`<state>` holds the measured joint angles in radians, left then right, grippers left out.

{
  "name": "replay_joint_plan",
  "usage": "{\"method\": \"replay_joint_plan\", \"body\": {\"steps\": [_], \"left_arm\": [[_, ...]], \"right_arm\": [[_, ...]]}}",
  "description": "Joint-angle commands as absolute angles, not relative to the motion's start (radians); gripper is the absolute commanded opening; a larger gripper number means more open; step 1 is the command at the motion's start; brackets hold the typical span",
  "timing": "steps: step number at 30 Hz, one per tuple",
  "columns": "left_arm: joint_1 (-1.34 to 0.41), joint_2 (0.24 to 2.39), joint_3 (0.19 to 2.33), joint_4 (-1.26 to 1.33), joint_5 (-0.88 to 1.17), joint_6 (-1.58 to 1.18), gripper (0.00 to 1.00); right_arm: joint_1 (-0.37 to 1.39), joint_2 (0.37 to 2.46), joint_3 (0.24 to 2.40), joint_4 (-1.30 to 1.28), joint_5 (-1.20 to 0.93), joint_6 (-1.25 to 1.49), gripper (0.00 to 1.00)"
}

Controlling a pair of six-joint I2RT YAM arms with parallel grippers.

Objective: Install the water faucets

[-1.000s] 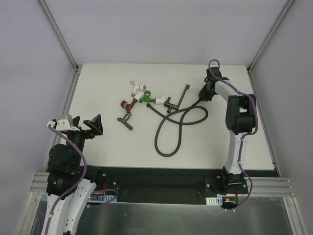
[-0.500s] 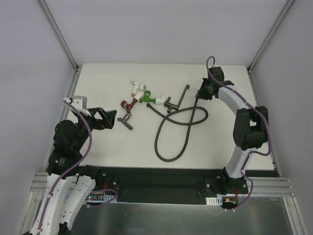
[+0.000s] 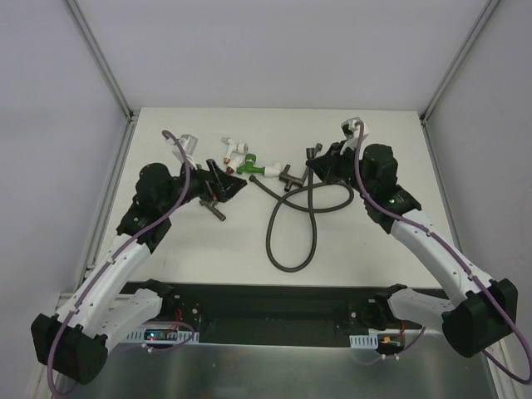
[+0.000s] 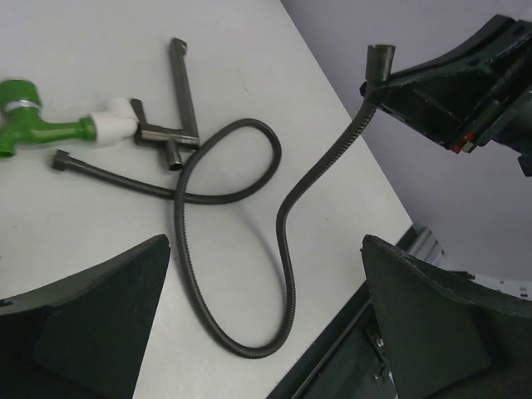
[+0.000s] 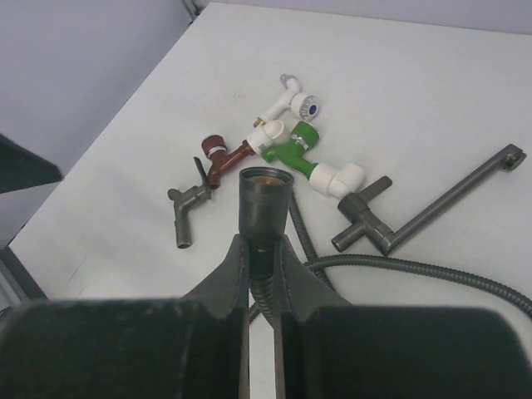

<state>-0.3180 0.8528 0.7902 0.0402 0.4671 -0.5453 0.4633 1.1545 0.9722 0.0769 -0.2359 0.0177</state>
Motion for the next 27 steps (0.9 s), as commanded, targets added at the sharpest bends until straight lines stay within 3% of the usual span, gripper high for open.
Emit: {"method": "replay_joint_plan", "body": {"steps": [1,6,14,17,27], "left_arm": [[-0.461,0.951,0.721,0.397,0.469,-0.604,0.99],[-0.586,1.123,0.692,0.691,0.425,-0.583,0.99],[-0.684,1.431,0.784,0.946,0.429,-0.54,0.97],[-0.704,1.512,0.827,0.998,0.452,-0.543,0.9],[-0.742,1.623,0.888,0.985,0.482,-0.526,0.78]], "right_arm": [[0.506,1.082,0.913,0.232,-0.278,0.061,0.02],[0.523,1.055,0.885,0.206,-0.161,0.205,0.02],[0.523,1.023,0.835,0.169,-0.103,0.448,0.02],[0.525,1.019,0.822,0.135,-0.077,0.494,0.02],[0.525,1.075,0.816,0.094,-0.041,0.598,0.02]]}}
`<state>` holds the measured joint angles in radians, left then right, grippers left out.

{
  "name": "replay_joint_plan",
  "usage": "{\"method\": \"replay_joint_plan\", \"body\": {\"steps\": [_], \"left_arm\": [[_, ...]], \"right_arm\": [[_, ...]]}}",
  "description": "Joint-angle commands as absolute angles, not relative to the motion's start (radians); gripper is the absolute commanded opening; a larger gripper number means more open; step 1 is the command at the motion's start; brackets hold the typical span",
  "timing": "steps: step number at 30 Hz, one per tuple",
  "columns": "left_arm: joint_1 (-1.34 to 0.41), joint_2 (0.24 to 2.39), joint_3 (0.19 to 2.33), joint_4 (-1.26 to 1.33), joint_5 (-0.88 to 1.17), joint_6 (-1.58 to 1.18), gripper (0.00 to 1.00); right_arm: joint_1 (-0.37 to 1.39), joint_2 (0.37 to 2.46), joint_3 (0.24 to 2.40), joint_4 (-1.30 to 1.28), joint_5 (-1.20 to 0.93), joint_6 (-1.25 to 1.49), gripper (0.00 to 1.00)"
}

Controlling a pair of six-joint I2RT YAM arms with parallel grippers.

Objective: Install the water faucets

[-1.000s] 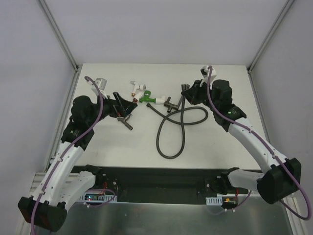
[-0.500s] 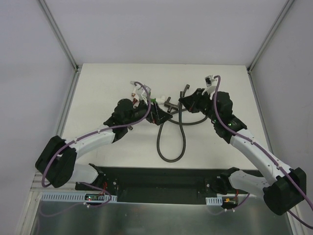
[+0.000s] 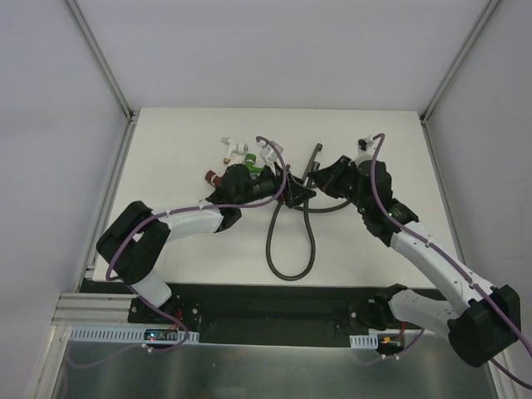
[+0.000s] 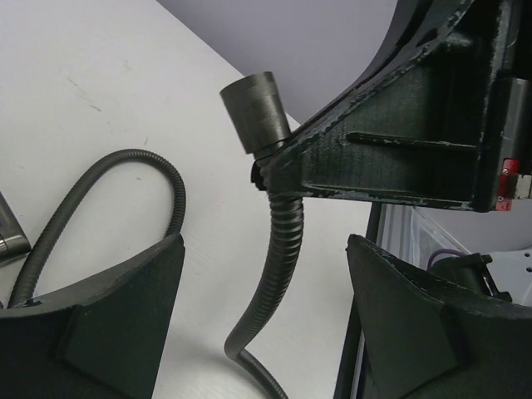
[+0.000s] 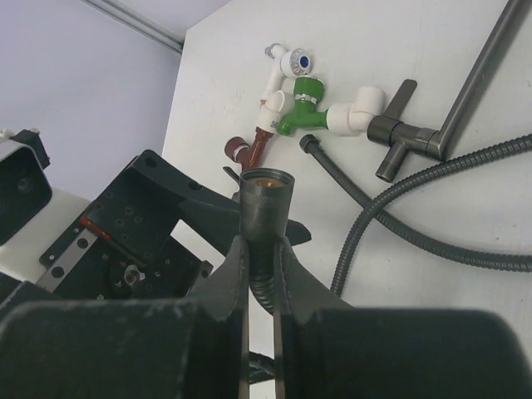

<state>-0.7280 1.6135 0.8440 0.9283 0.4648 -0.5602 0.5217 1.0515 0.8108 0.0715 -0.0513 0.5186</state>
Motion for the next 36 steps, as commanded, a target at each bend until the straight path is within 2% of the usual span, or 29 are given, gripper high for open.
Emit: {"method": "replay_joint_plan", "body": {"steps": [1,3,4,6,7,8,9,15,19,22,30,36], "left_arm": [[-0.742,1.628,0.894,0.974,0.48,-0.519,0.77],[-0.744,1.641,0.899,0.957,0.48,-0.514,0.7],[-0.745,1.646,0.902,0.951,0.482,-0.512,0.6],[-0.746,1.654,0.903,0.934,0.491,-0.511,0.48],[-0.744,1.652,0.907,0.911,0.497,-0.511,0.28],[-0.744,1.648,0.905,0.879,0.502,-0.506,0.18],[-0.745,1.641,0.902,0.859,0.5,-0.503,0.0],[-0.744,1.577,0.926,0.62,0.489,-0.46,0.0],[-0.746,1.551,0.962,0.487,0.498,-0.453,0.0],[-0.745,1.542,0.982,0.437,0.5,-0.453,0.0],[-0.744,1.534,1.012,0.377,0.465,-0.476,0.0],[-0.746,1.526,1.016,0.368,0.459,-0.494,0.0]], "right_arm": [[0.525,1.081,0.816,0.1,-0.047,0.606,0.02],[0.525,1.094,0.812,0.118,-0.072,0.633,0.02],[0.523,1.097,0.808,0.123,-0.075,0.64,0.02],[0.526,1.1,0.802,0.132,-0.074,0.653,0.02],[0.525,1.098,0.799,0.13,-0.065,0.661,0.02],[0.525,1.097,0.793,0.13,-0.058,0.667,0.02],[0.523,1.097,0.79,0.13,-0.049,0.675,0.04],[0.52,1.106,0.785,0.127,-0.052,0.701,0.32],[0.514,1.114,0.782,0.129,-0.058,0.718,0.6],[0.503,1.121,0.778,0.129,-0.072,0.733,0.68],[0.494,1.169,0.782,0.146,-0.123,0.761,0.66],[0.494,1.18,0.764,0.193,-0.146,0.785,0.52]]}}
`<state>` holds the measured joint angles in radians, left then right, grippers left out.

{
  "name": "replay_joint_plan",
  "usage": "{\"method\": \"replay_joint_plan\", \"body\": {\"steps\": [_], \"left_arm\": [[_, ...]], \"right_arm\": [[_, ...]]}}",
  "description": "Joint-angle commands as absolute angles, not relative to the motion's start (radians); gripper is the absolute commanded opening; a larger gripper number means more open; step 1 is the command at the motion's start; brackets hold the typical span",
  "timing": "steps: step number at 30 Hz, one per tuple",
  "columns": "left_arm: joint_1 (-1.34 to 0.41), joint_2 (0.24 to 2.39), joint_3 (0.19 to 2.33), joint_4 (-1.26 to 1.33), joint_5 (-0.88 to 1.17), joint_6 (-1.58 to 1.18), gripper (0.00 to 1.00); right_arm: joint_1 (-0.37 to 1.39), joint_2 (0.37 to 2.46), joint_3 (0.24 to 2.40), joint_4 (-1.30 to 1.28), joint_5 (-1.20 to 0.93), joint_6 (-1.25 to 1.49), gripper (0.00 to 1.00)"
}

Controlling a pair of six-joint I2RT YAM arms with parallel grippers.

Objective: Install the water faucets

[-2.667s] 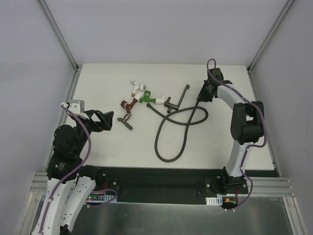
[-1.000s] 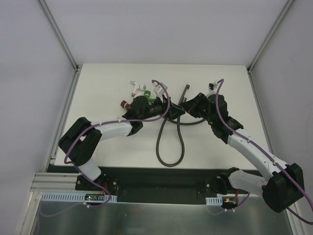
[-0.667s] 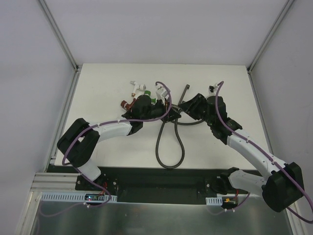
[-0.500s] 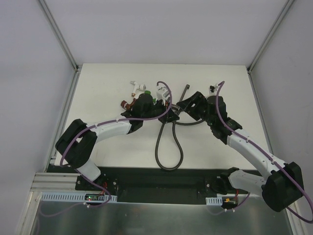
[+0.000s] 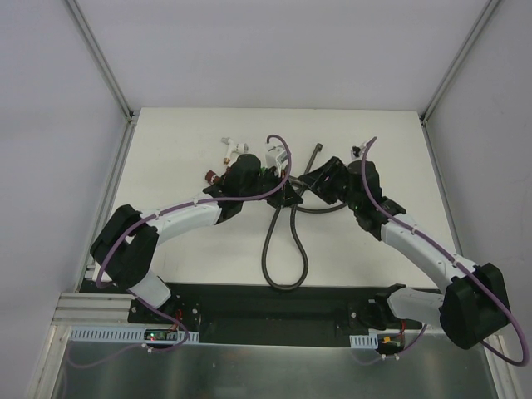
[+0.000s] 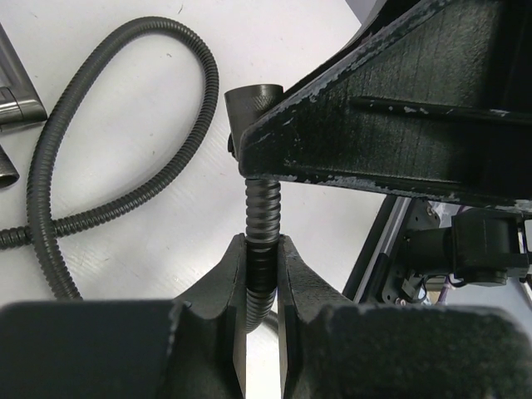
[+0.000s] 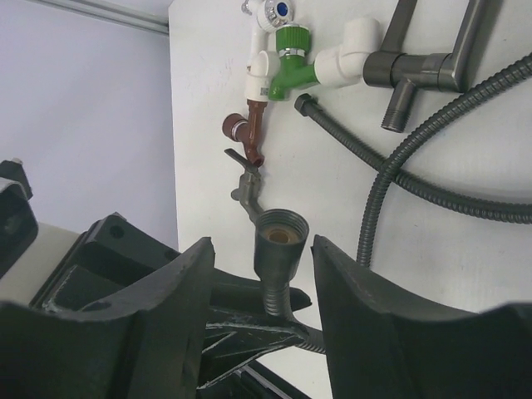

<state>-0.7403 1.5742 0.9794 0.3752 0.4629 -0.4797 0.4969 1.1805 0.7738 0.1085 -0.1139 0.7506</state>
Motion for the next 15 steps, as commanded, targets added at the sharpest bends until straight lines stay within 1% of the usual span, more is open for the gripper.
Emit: {"method": "replay_joint_plan", "body": {"steps": [1,12,13,15], "left_arm": [[-0.746,1.525,1.014,0.368,0.457,-0.495,0.0],[-0.746,1.511,1.006,0.367,0.445,-0.508,0.0],[-0.746,1.509,1.006,0.367,0.446,-0.509,0.0],[-0.746,1.506,1.003,0.367,0.445,-0.511,0.0]], "right_arm": [[0.494,1.178,0.761,0.198,-0.144,0.788,0.5],[0.491,1.16,0.738,0.207,-0.112,0.801,0.39],[0.491,1.158,0.736,0.207,-0.11,0.799,0.31],[0.489,1.154,0.733,0.207,-0.106,0.801,0.25]]}}
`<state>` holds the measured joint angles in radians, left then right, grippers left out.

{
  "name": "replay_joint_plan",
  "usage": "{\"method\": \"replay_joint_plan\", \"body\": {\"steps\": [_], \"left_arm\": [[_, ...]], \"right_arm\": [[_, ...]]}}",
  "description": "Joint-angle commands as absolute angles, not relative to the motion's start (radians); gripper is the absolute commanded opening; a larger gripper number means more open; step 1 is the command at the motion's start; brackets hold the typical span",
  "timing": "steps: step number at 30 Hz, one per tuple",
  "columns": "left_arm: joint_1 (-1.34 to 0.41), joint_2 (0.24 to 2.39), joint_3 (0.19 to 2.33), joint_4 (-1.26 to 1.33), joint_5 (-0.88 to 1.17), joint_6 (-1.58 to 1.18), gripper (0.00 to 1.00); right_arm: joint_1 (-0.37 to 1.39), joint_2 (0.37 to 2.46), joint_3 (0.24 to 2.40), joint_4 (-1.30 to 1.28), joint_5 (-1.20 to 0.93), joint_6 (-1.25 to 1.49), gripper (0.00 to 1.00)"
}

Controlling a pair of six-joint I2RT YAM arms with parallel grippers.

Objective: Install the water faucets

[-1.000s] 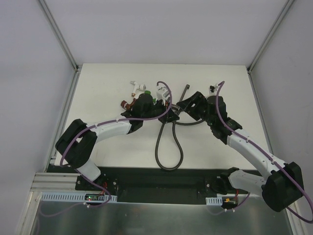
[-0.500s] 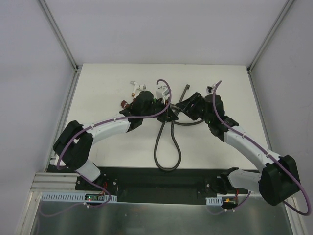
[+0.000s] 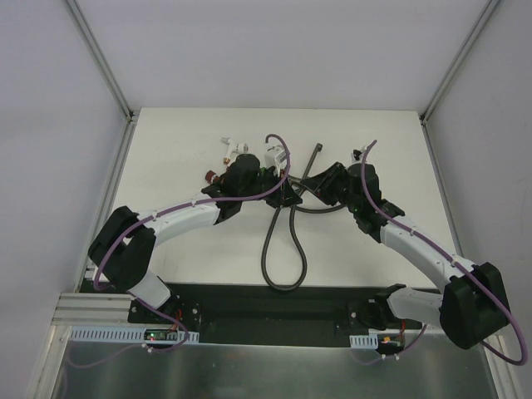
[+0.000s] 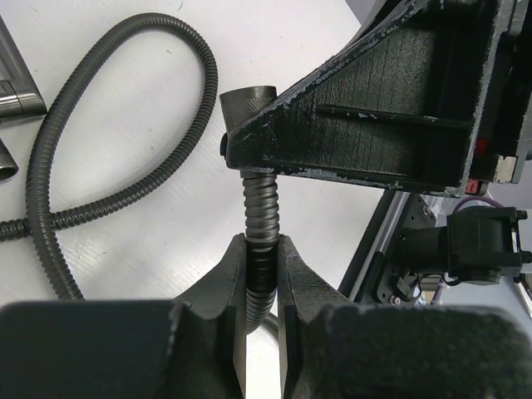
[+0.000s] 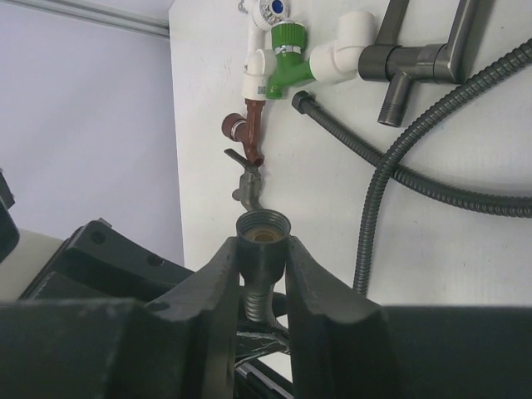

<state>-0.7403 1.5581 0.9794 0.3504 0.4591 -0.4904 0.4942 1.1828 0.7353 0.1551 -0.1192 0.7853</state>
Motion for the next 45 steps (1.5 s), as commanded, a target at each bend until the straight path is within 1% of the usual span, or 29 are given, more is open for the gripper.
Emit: {"method": "replay_joint_plan", "body": {"steps": [1,7,14,18,19,20,22,23,26,27,28,30,33,36,40,42,43,45], "left_arm": [[-0.746,1.506,1.002,0.367,0.446,-0.512,0.0],[-0.746,1.511,0.985,0.37,0.443,-0.523,0.0],[-0.744,1.54,0.951,0.406,0.462,-0.557,0.0],[-0.744,1.557,0.936,0.44,0.471,-0.572,0.0],[-0.744,1.559,0.933,0.449,0.469,-0.575,0.03],[-0.744,1.557,0.933,0.454,0.468,-0.575,0.16],[-0.745,1.546,0.928,0.457,0.453,-0.566,0.31],[-0.744,1.537,0.925,0.456,0.445,-0.56,0.46],[-0.741,1.484,0.914,0.43,0.378,-0.526,0.64],[-0.739,1.447,0.91,0.416,0.356,-0.505,0.72],[-0.736,1.425,0.901,0.405,0.339,-0.493,0.75],[-0.726,1.363,0.888,0.368,0.273,-0.457,0.82],[-0.712,1.27,0.848,0.313,0.194,-0.416,0.87],[-0.692,1.171,0.813,0.256,0.119,-0.379,0.91],[-0.673,1.031,0.758,0.206,0.019,-0.341,0.99],[-0.666,0.953,0.724,0.192,0.005,-0.324,0.99],[-0.658,0.93,0.716,0.174,-0.044,-0.319,0.99],[-0.652,0.876,0.697,0.152,-0.072,-0.31,0.99]], "right_arm": [[0.488,1.152,0.733,0.207,-0.107,0.798,0.2],[0.477,1.115,0.729,0.207,-0.103,0.778,0.13],[0.45,1.048,0.726,0.186,-0.084,0.723,0.08],[0.448,1.016,0.749,0.167,-0.089,0.632,0.04],[0.449,1.014,0.762,0.163,-0.09,0.611,0.02],[0.449,1.011,0.768,0.158,-0.095,0.591,0.02],[0.448,1.011,0.796,0.152,-0.104,0.507,0.02],[0.449,1.011,0.805,0.146,-0.11,0.468,0.02],[0.448,1.012,0.856,0.133,-0.115,0.312,0.02],[0.449,1.014,0.868,0.132,-0.12,0.269,0.02],[0.448,1.019,0.885,0.117,-0.127,0.168,0.02],[0.449,1.041,0.949,0.094,-0.166,0.074,0.02],[0.448,1.074,1.034,0.058,-0.274,-0.087,0.02],[0.448,1.081,1.032,0.11,-0.395,-0.19,0.02],[0.446,1.098,0.988,0.221,-0.56,-0.291,0.02],[0.449,1.112,0.98,0.233,-0.658,-0.339,0.02],[0.448,1.117,0.971,0.245,-0.696,-0.353,0.02],[0.448,1.115,0.959,0.262,-0.791,-0.38,0.02]]}}
